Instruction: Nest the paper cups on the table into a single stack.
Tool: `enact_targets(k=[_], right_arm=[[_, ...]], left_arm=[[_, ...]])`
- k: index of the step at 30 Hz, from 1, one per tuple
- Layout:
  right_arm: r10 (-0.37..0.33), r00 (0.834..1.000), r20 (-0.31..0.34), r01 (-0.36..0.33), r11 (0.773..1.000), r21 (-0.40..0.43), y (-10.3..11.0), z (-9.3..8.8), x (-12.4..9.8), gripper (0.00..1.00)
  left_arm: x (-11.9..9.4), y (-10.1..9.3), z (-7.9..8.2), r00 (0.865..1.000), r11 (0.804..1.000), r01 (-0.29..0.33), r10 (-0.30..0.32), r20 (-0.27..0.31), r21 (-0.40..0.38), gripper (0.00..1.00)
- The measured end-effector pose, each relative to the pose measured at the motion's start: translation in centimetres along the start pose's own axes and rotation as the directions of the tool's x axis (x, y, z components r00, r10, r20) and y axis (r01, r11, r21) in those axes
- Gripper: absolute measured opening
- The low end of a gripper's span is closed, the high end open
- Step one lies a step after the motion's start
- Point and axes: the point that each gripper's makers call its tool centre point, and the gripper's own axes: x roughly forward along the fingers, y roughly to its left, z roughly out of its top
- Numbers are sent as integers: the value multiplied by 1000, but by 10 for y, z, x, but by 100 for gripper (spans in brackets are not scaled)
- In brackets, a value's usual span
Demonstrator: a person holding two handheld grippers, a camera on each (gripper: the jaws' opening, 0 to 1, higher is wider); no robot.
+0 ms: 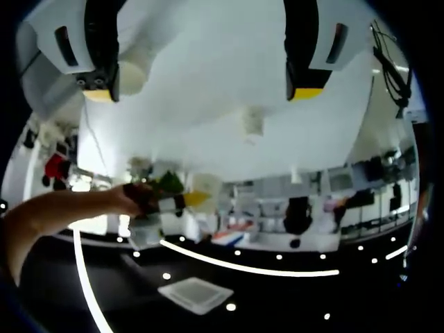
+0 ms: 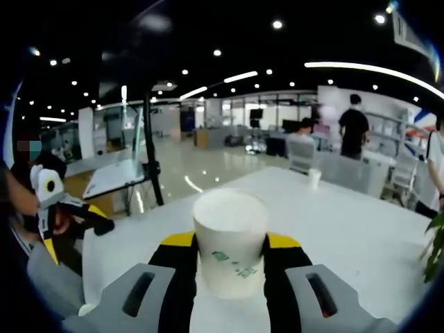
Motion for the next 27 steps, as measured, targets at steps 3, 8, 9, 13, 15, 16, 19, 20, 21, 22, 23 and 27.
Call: enact_targets(k=[3,8,9,13,15,16,19,20,21,22,23,27], right_arm=[[6,1000,3,-6,1000,-11,5,0,-2,34],[18,1000,-1,-18,1000,-8,13,-1,-7,34],[19,1000,0,-19,1000,-8,14,0,-8,34],[34,999,1,-34,999,9,19,0,-12,34],[34,999,1,-34,999,5,21,0,-14,34],[36,999,1,-36,999,6,21,0,-15,34],[35,999,2,-35,999,10,22,0,-16,35],[35,999,3,-35,999,6,23,0,-17,35],[40,999,7,-40,999,7,24,2,-19,35],[43,999,10,-43,999,4,25,3,-20,35],[43,999,12,-43,999,4,26,3,-21,35],[40,999,12,-40,999,4,26,3,-22,35]], left_arm=[[-2,-2,1,1000,1000,2,-2,2,4,98],[-4,-3,4,1000,1000,-1,1,12,3,98],[-4,-3,4,1000,1000,-1,1,12,3,98],[-5,-6,5,1000,1000,0,0,13,7,98],[-5,-8,7,1000,1000,1,-2,15,10,98],[-5,-8,7,1000,1000,2,-2,16,11,98],[-4,-8,9,1000,1000,1,-1,23,10,98],[-4,-8,10,1000,1000,0,0,25,9,98],[-4,-8,10,1000,1000,1,-1,27,9,98],[-4,-9,10,1000,1000,2,-2,28,9,98],[-3,-10,11,1000,1000,4,-4,28,10,98],[-3,-11,11,1000,1000,7,-8,28,13,98]])
